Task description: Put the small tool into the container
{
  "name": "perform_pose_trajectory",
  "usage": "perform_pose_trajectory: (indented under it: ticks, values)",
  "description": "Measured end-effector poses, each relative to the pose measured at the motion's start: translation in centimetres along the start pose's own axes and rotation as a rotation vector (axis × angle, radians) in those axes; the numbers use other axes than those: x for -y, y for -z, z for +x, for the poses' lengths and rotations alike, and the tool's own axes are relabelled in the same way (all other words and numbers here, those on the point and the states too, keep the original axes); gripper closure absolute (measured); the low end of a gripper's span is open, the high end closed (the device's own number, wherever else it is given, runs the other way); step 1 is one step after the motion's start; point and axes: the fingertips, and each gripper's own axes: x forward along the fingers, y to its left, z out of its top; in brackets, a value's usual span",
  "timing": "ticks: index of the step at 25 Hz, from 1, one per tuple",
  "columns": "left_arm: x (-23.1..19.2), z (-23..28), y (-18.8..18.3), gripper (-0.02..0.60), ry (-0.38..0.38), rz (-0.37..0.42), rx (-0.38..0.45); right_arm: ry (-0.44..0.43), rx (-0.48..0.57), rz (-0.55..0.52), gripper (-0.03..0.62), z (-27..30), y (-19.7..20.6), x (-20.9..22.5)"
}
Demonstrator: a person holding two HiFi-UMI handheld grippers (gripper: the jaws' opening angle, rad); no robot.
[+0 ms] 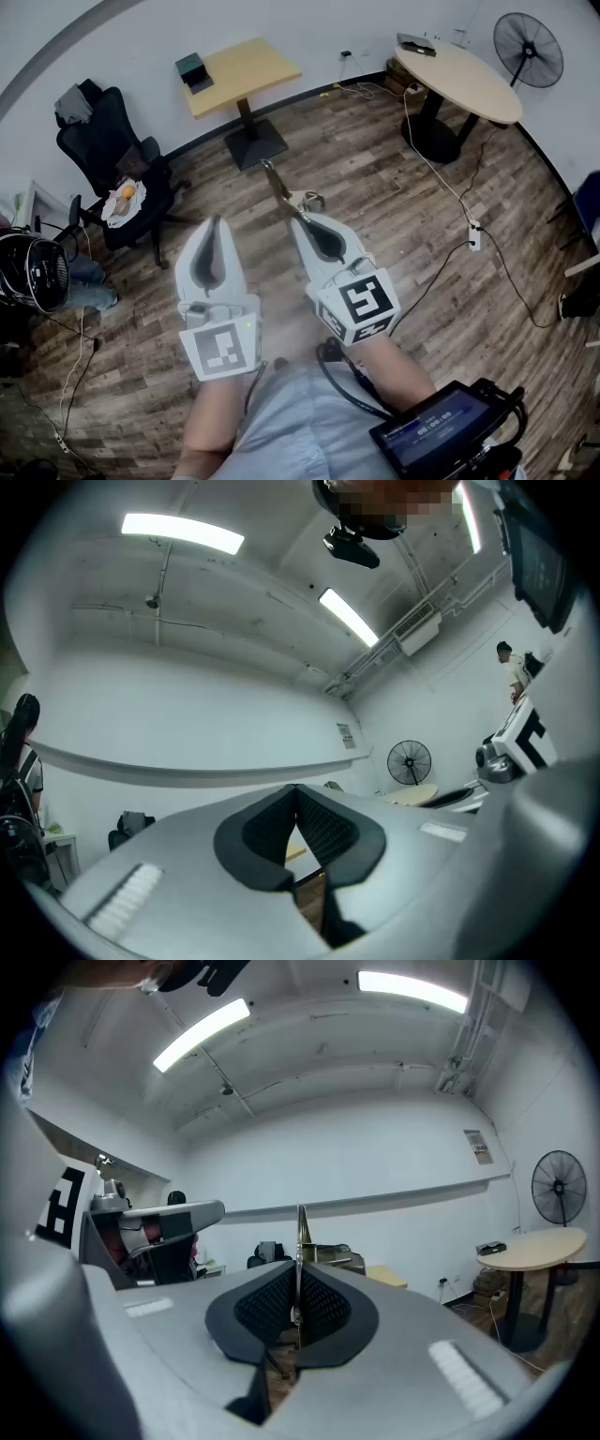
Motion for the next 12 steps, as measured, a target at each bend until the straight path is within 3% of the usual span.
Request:
perform_pose_trajectory:
  ticks: [5, 12]
  values:
    - [0.9, 0.0, 0.3, 0.571, -0.003, -0.031, -0.023, -0.007, 0.001, 0.007, 0.591, -0.6, 0.2, 0.5]
    - [4.3, 0.6, 1.4, 0.571, -0.012, -0.033, -0.06, -0.006, 0.013, 0.042, 0.591, -3.0, 0.9, 4.9]
